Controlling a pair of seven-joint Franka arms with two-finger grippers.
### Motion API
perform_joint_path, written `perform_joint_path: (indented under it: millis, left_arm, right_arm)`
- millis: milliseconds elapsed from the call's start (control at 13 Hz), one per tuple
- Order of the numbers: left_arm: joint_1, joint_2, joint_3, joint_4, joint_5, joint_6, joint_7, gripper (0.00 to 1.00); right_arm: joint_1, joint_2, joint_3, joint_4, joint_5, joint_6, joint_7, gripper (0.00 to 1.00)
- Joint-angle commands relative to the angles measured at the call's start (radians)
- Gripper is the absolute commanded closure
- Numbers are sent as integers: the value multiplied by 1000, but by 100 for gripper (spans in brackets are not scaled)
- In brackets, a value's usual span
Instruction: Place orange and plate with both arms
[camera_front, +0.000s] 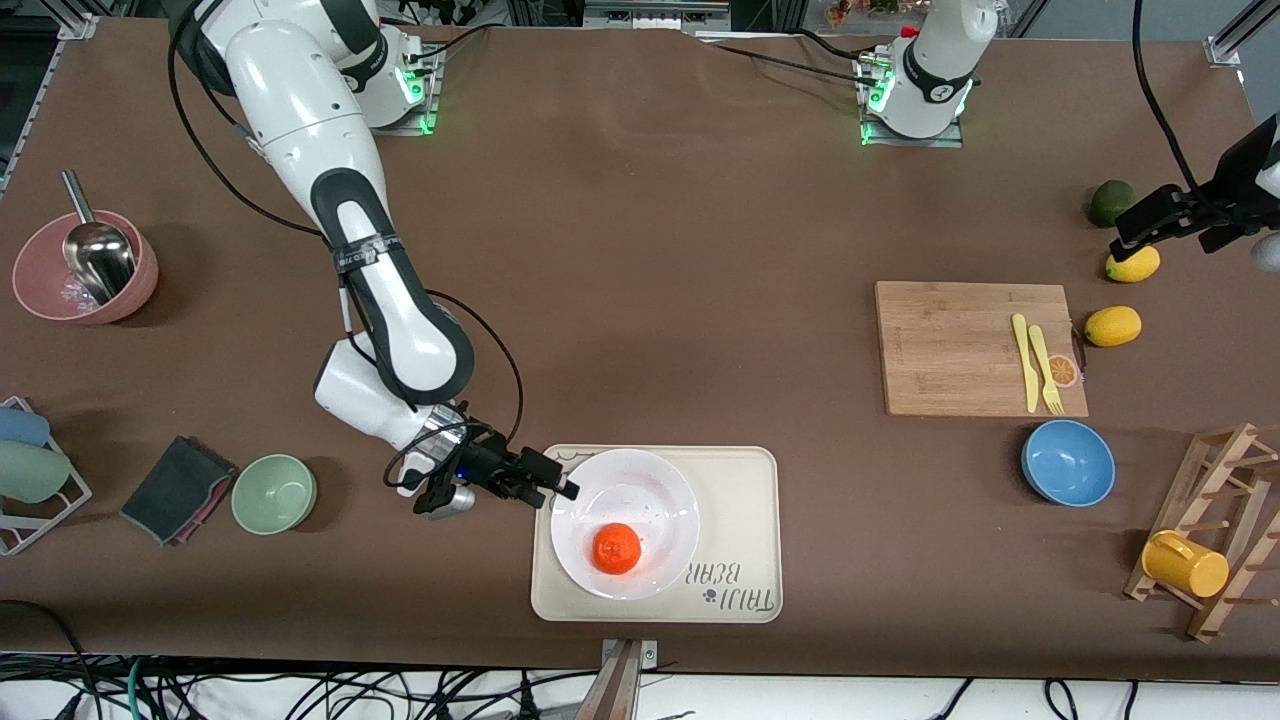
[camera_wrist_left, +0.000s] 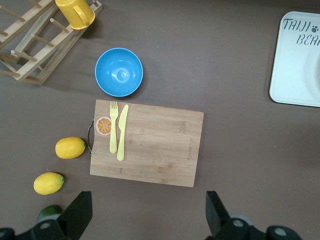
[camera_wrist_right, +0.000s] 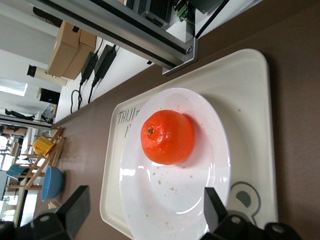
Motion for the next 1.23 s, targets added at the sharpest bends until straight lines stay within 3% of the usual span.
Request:
perform_joint_path:
  millis: [0,308,462,692,846,1154]
  left_arm:
    - [3,9,1,27,-8,-20,9,0]
    - [3,9,-1,27,-8,-20,9,0]
    - [5,9,1,27,-10,-20,9,0]
    - [5,9,-1,27,-8,-20,8,0]
    - [3,9,-2,25,-8,-20,8,0]
    - [5,9,1,27,-8,-19,9,0]
  right_arm:
    - [-9,-111,-21,-148,-163,-56,35,0]
    - [-4,-239,-113,-262,-499,-256,175,0]
    - [0,-286,-162,-255,-739,-417,296,0]
    - [0,-378,-169,-255,-1044,-631,512,0]
    - [0,-427,-169,-255,-1159,-748,551,0]
    - [0,-545,-169,-255,-1242,-974,729,0]
